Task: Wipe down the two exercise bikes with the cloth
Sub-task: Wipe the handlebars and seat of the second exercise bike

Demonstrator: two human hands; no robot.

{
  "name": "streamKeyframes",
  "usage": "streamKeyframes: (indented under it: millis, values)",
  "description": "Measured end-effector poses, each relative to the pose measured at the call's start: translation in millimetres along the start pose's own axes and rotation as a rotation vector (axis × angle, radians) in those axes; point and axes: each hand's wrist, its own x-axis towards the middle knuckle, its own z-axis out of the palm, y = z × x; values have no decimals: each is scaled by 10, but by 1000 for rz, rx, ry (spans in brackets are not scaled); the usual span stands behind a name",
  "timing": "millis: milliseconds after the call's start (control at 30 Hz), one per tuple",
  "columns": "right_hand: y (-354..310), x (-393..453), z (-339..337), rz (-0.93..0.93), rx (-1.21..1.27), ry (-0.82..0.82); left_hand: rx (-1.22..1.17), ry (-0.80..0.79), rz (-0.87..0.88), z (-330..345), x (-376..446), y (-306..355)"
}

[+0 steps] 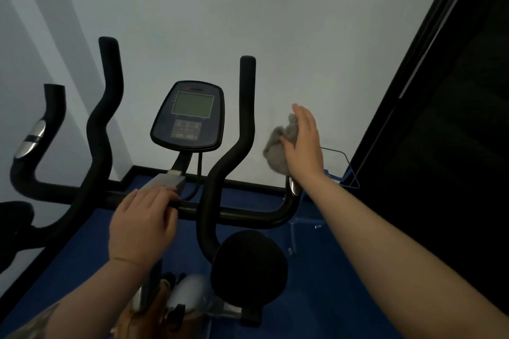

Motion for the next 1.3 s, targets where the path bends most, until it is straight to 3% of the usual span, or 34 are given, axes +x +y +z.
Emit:
streamKeyframes:
  millis: [100,233,400,567,767,867,1067,1167,1300]
  values:
    - [-15,43,19,175,253,-58,8,14,0,14,9,15]
    - [-81,115,1,402,173,13,33,59,-1,45,2,10]
    - [-9,-265,46,374,202,35,35,70,6,77,-10,-16]
    - [-83,105,-6,460,179,-59,37,93,27,66,5,-16]
    - [-131,302,38,493,290,175,22,78,36,56,5,-13]
    - [-128,65,26,590,255,129,23,58,39,48,-3,-12]
    - [-28,-944,117,519,279,62,28,3,7,17,-1,-10]
    - [-39,-637,48,571,252,-3,23,-7,-7,-8,13,11]
    - [-162,-360,18,464,57,105,9,-26,-10,-37,20,23]
